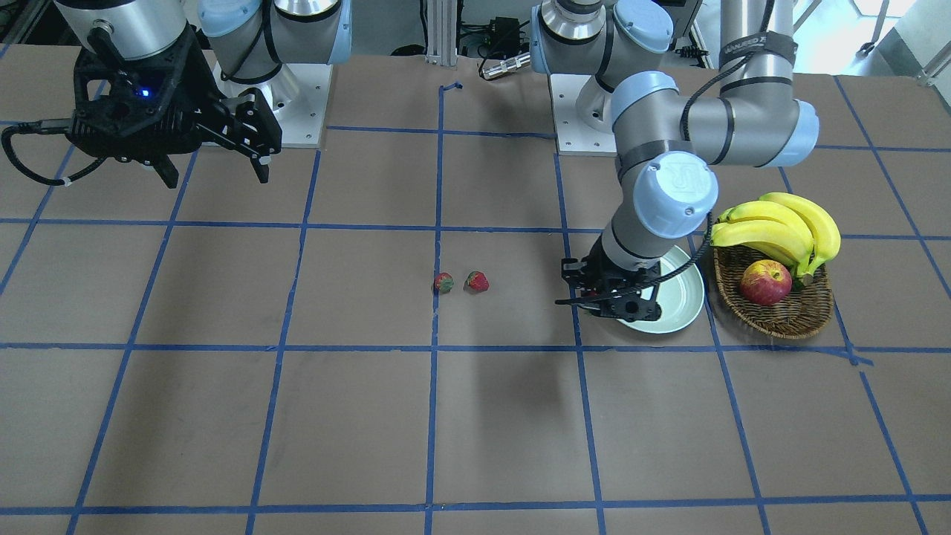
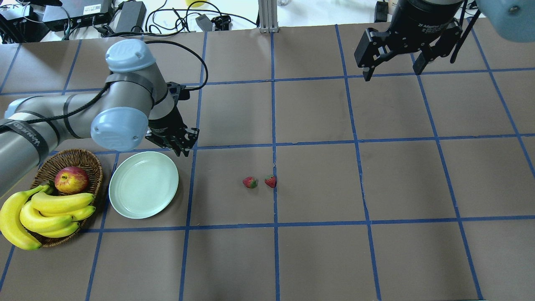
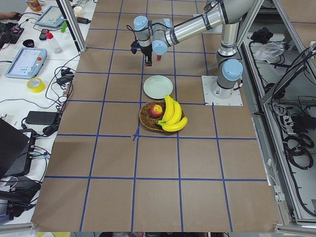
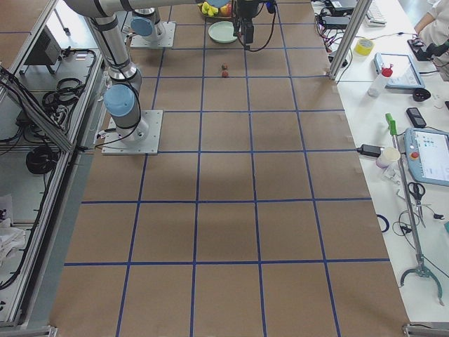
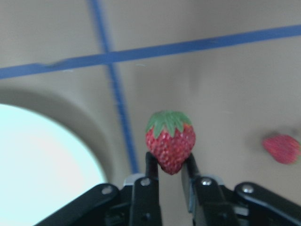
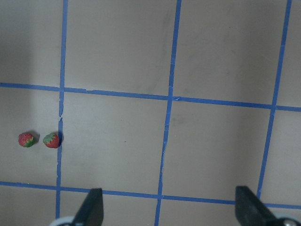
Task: Collect all strawberries into plate
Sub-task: 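Carry the strawberry over the plate and open the left gripper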
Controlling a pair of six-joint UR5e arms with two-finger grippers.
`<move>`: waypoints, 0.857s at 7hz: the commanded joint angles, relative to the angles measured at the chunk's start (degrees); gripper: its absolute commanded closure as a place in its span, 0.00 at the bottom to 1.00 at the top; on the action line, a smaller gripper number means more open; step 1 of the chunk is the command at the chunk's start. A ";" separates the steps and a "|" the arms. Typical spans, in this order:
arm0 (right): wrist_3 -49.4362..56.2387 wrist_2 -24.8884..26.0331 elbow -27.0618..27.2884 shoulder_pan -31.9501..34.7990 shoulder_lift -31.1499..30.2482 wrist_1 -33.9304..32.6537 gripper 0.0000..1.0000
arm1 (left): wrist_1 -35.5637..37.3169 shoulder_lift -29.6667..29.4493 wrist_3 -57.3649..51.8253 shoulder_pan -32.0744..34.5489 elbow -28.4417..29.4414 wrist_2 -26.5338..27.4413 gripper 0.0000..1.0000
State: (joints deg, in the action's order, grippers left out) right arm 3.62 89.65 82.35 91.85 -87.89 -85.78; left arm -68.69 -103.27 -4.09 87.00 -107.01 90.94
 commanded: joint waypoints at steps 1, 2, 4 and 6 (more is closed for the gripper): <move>0.07 0.00 0.00 0.00 0.00 0.00 0.00 | -3.36 0.35 -5.89 -10.66 -0.74 1.78 1.00; 0.07 0.00 0.00 0.00 0.00 0.09 0.00 | -4.51 0.35 -6.19 -14.01 -2.23 1.70 1.00; 0.07 0.00 0.00 0.00 0.00 0.17 0.00 | -4.35 -1.13 -6.20 -14.92 -5.83 2.57 1.00; 0.16 -0.18 0.61 0.00 0.00 0.17 0.00 | -4.26 -1.40 -6.19 -14.93 -5.76 2.93 0.24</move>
State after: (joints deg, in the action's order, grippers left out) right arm 3.75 89.57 82.74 91.85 -87.89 -85.62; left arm -73.02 -104.45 -10.28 72.16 -112.67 93.72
